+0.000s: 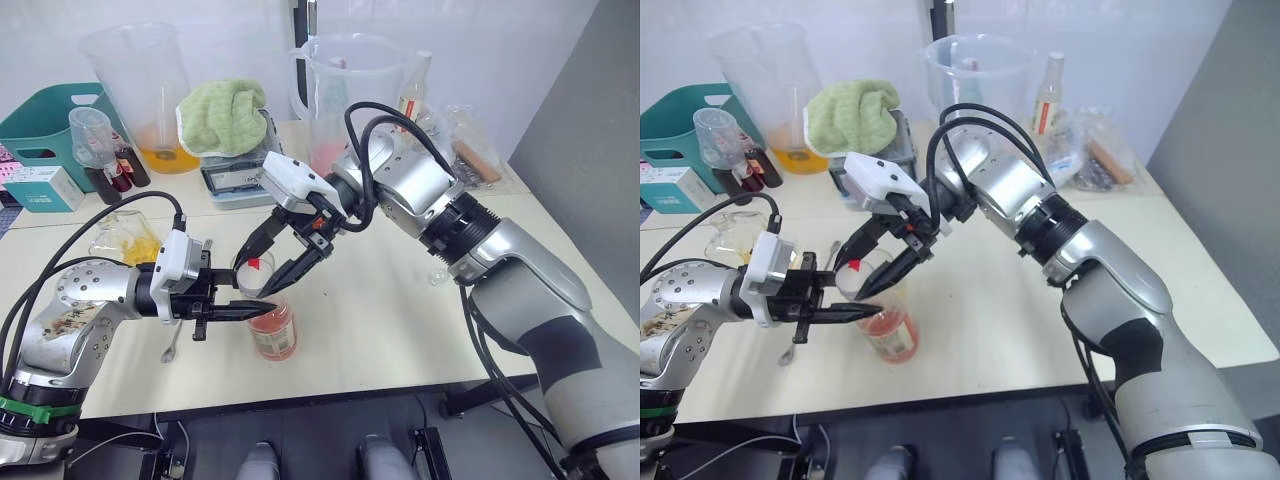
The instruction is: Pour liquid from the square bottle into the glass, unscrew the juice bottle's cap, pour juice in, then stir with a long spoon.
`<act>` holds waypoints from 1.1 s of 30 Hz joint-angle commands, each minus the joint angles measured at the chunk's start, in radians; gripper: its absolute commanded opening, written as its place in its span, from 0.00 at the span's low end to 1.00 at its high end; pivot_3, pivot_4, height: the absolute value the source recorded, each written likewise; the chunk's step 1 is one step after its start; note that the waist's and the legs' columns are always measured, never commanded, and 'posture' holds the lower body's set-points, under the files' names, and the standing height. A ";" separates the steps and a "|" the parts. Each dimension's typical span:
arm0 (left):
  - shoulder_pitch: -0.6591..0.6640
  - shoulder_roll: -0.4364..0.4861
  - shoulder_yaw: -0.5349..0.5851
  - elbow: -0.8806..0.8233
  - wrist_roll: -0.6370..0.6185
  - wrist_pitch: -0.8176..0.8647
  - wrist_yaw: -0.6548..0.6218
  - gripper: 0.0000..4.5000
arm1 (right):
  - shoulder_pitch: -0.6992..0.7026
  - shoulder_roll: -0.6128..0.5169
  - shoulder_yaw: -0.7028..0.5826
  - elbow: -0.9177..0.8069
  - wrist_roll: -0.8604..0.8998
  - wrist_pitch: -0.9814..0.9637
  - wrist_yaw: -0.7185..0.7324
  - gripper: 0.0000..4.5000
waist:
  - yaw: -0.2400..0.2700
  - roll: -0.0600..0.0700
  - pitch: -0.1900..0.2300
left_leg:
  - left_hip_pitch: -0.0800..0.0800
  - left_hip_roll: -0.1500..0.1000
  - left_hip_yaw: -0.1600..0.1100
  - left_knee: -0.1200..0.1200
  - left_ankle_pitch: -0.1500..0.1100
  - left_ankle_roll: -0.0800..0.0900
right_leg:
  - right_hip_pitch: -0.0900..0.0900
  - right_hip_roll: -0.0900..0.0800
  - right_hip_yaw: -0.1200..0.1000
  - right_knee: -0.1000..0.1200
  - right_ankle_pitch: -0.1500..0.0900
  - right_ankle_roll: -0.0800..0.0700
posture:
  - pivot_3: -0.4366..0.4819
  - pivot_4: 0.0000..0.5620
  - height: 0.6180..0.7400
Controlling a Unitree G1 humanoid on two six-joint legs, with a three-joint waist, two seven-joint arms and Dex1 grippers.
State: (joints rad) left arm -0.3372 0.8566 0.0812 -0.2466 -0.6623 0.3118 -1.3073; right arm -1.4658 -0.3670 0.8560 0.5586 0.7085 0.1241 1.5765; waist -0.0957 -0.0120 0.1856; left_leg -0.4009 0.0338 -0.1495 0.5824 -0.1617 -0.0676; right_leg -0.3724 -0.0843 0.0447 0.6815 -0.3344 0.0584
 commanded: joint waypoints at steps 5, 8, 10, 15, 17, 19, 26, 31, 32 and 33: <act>0.024 0.013 -0.034 0.023 0.035 0.022 -0.016 0.28 | 0.044 -0.103 -0.249 -0.179 0.083 0.193 0.028 0.99 | 0.007 0.000 0.000 | -0.007 0.000 0.000 0.005 0.000 0.000 | -0.003 0.000 0.000 0.000 0.000 0.000 | 0.48 0.27 1.00; 0.023 0.011 -0.033 0.027 0.034 0.020 -0.013 0.28 | 0.150 -0.157 -0.384 -0.335 0.087 0.299 -0.092 0.99 | 0.011 0.000 0.000 | -0.006 0.000 0.000 0.004 0.000 0.000 | -0.002 0.000 0.000 0.000 0.000 0.000 | 0.48 0.27 1.00; 0.024 0.010 -0.033 0.027 0.034 0.018 -0.011 0.28 | 0.231 -0.182 -0.457 -0.456 0.081 0.374 -0.213 0.99 | 0.012 0.000 0.000 | -0.006 0.000 0.000 0.005 -0.001 0.001 | -0.002 0.000 0.000 0.000 0.000 0.000 | 0.48 0.27 1.00; 0.027 0.007 -0.026 0.027 0.032 0.020 0.000 0.28 | 0.480 -0.180 -0.628 -0.868 0.141 0.634 -0.679 0.99 | 0.013 0.001 0.000 | -0.006 0.000 0.001 0.005 -0.001 0.002 | -0.003 0.000 0.001 0.000 0.000 -0.001 | 0.48 0.27 1.00; 0.024 0.005 -0.025 0.030 0.032 0.022 0.004 0.28 | 0.572 -0.156 -0.658 -1.015 0.144 0.709 -0.846 0.99 | 0.013 0.001 0.000 | -0.007 0.000 0.001 0.006 -0.001 0.002 | -0.003 0.000 0.001 0.000 0.000 -0.001 | 0.48 0.27 1.00; 0.021 0.004 -0.026 0.031 0.031 0.024 0.005 0.28 | 0.623 -0.128 -0.680 -1.092 0.150 0.757 -0.950 0.99 | 0.013 0.001 0.000 | -0.007 0.000 0.002 0.006 -0.001 0.002 | -0.003 0.000 0.002 0.000 0.000 -0.001 | 0.48 0.27 1.00; 0.005 0.006 -0.038 0.044 0.032 0.028 -0.003 0.28 | 0.634 -0.070 -0.621 -1.157 0.113 0.822 -1.042 0.99 | 0.018 0.001 0.000 | -0.005 0.000 0.002 0.006 -0.001 0.002 | -0.002 0.000 0.002 0.000 0.000 -0.002 | 0.48 0.27 1.00; 0.001 0.006 -0.045 0.045 0.031 0.028 -0.002 0.28 | 0.623 -0.010 -0.600 -1.138 0.078 0.852 -1.099 0.99 | 0.023 0.001 0.000 | -0.006 0.000 0.002 0.007 -0.001 0.002 | -0.002 0.000 0.002 0.000 0.000 -0.003 | 0.48 0.27 1.00; 0.003 0.006 -0.044 0.041 0.030 0.029 0.000 0.28 | 0.624 0.002 -0.599 -1.134 0.072 0.859 -1.115 0.99 | 0.024 0.001 0.000 | -0.006 0.000 0.002 0.007 -0.001 0.002 | -0.002 0.000 0.002 0.000 0.000 -0.003 | 0.48 0.27 1.00; 0.005 0.007 -0.044 0.038 0.029 0.030 0.001 0.28 | 0.625 0.009 -0.599 -1.133 0.068 0.865 -1.124 0.99 | 0.024 0.001 0.000 | -0.005 0.000 0.002 0.007 -0.001 0.002 | -0.002 0.000 0.002 0.000 0.000 -0.003 | 0.48 0.27 1.00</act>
State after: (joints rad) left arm -0.3590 0.8505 0.0617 -0.2244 -0.6695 0.3084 -1.3000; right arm -0.8234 -0.3648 0.2663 -0.5571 0.7862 0.9763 0.4695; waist -0.0718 -0.0113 0.1857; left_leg -0.4064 0.0339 -0.1474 0.5889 -0.1629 -0.0657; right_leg -0.3742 -0.0841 0.0463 0.6816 -0.3342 0.0557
